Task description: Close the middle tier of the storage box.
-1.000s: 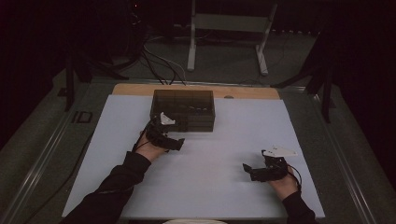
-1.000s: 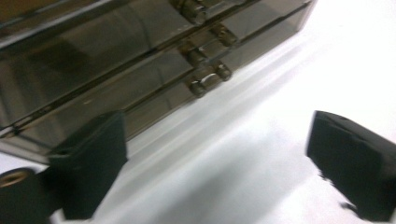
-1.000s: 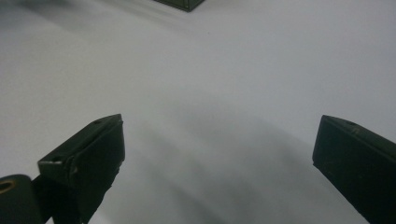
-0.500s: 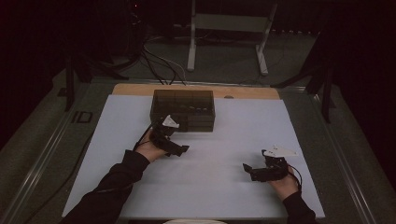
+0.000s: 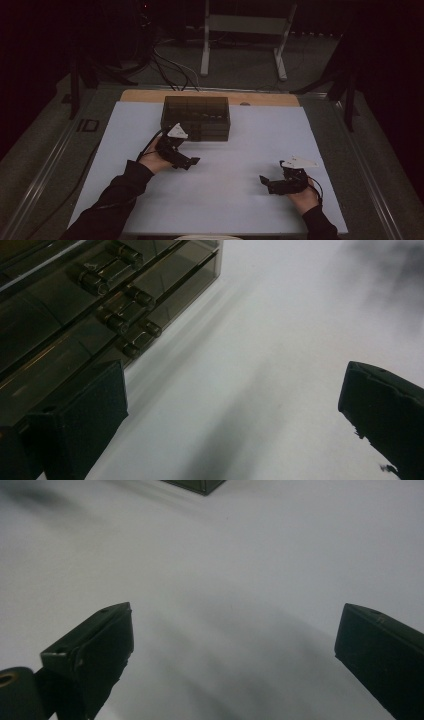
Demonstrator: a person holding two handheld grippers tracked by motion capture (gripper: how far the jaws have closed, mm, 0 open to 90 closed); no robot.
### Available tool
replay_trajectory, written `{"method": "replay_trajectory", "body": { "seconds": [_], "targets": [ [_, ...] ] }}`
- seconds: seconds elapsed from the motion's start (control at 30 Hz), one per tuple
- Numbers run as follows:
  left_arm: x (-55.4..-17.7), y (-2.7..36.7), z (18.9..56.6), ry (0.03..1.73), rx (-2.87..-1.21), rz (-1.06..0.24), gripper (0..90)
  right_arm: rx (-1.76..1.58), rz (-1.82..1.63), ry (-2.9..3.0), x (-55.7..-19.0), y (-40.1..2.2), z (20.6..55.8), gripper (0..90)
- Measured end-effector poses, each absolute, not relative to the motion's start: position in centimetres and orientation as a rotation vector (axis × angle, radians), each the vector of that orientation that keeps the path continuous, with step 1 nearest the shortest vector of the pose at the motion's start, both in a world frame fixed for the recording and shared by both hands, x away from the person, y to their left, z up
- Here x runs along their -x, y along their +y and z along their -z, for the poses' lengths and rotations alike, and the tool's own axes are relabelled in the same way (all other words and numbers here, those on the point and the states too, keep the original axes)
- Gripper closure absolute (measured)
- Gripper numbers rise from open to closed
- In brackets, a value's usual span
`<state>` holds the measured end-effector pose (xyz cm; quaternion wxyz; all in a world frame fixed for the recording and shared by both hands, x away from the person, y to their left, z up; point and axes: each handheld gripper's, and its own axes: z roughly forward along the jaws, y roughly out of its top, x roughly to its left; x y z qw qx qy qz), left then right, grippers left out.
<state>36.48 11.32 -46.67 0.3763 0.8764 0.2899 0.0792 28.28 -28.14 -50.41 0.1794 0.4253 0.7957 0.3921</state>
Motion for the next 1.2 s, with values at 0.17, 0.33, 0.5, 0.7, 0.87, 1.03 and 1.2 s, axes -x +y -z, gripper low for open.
{"method": "replay_trajectory", "body": {
  "seconds": [0.17,0.33,0.5,0.7,0.87,1.03,1.2],
  "targets": [
    [-35.9,12.5,46.5,0.762,-2.232,-0.216,0.8,-1.202,-1.106,2.250,-28.2,-28.1,50.4,2.4],
    [-35.4,13.7,46.7,0.783,-2.232,-0.231,0.8,-1.203,-1.108,2.251,-28.2,-28.1,50.4,2.4],
    [-34.7,14.9,46.8,0.812,-2.205,-0.208,0.8,-1.202,-1.107,2.251,-28.2,-28.0,50.4,2.4],
    [-33.8,16.3,47.1,0.840,-2.202,-0.232,0.8,-1.200,-1.106,2.252,-28.2,-28.0,50.4,2.4],
    [-33.1,17.7,47.6,0.866,-2.193,-0.252,0.8,-1.197,-1.105,2.254,-28.2,-28.0,50.4,2.4],
    [-32.5,18.6,48.2,0.891,-2.196,-0.270,0.8,-1.192,-1.103,2.258,-28.2,-27.9,50.4,2.4],
    [-31.8,19.6,48.6,0.917,-2.181,-0.277,0.8,-1.193,-1.104,2.259,-28.2,-27.9,50.4,2.4]
  ]
}}
